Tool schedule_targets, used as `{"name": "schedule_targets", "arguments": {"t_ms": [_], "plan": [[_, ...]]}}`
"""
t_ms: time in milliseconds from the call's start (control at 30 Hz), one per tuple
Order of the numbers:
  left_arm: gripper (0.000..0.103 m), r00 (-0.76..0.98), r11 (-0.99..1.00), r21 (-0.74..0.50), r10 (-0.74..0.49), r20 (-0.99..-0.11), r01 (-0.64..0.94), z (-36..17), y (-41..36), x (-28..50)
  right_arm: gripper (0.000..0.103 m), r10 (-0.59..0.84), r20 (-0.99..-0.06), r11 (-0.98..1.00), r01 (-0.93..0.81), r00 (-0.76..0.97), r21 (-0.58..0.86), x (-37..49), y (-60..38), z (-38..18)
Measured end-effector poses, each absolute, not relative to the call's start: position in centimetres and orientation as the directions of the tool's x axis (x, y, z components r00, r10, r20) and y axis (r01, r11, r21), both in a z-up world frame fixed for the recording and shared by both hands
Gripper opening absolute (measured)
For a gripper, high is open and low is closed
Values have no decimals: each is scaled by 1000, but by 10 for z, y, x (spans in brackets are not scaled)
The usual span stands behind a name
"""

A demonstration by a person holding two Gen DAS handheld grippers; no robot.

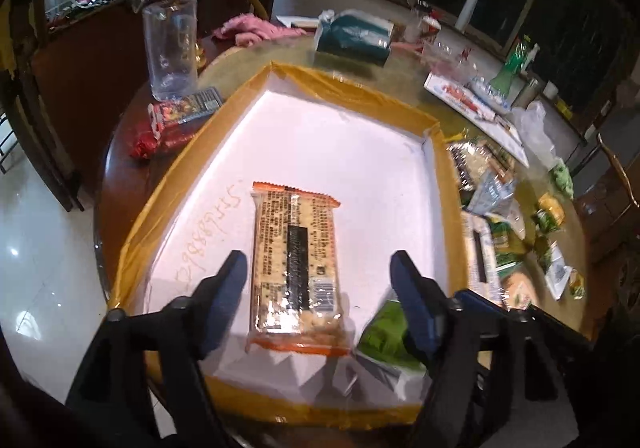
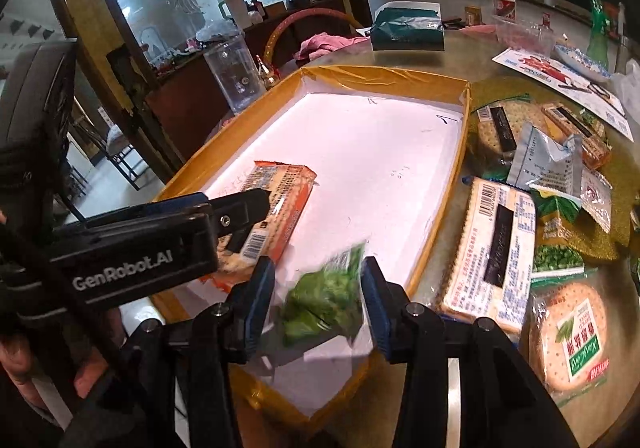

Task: Organize snacks
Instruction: 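Carry both packs into the gold tray and open both grippers, then move the left gripper toward the round cracker pack while the right grasps a white sachet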

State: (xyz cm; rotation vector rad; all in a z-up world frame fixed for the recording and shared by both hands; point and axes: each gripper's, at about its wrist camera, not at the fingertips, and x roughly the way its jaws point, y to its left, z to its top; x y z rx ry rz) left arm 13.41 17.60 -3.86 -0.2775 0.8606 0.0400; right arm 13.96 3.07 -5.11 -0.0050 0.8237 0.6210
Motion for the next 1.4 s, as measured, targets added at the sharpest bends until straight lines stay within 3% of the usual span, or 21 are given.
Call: {"name": "schedule_targets", "arguments": {"t_ms": [100,300,833,1400], "plan": [[82,675,961,-233,-73,-734,-149,-27,169,120,66,537,-651,817,-524,536,241,124,12,-42],[85,709,964,-248,-107,-697,-99,-9,138,94,72,559,-595,820,-491,578,293,84,-46,-31],[86,720,988,-139,-140,-679,61,3,50,43,72,436,-564,900,-330,701,285,25,-155,-18],[86,665,990,-114,-142,-733,86,-21,19,61,73,394,-591,917,-259,704,303,50,-192,-34]]}}
